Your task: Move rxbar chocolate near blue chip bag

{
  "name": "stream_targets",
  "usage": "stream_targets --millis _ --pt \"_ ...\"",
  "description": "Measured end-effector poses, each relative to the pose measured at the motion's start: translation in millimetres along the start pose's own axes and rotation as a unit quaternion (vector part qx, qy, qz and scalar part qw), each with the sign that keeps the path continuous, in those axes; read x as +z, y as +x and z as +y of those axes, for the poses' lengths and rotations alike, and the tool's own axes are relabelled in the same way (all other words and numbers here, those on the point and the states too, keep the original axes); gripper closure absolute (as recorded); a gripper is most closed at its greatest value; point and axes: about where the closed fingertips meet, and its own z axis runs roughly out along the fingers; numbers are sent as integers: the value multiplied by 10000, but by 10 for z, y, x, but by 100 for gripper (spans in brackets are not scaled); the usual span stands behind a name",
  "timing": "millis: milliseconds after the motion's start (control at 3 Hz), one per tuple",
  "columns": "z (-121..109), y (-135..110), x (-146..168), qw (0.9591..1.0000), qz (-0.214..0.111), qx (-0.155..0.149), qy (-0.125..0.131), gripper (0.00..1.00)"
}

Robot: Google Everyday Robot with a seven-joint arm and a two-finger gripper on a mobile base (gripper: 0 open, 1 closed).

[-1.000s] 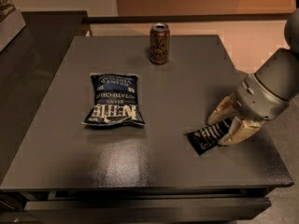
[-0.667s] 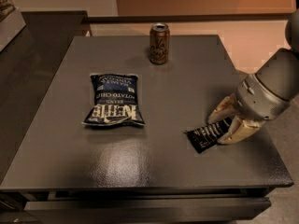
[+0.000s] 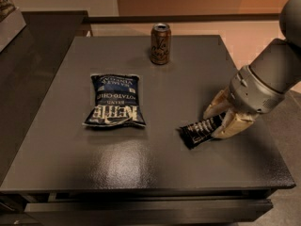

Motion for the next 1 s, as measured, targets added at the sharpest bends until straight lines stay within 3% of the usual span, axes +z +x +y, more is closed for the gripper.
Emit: stream_targets --millis 1000 --pt "-655 -338 -7 9986 -126 441 246 100"
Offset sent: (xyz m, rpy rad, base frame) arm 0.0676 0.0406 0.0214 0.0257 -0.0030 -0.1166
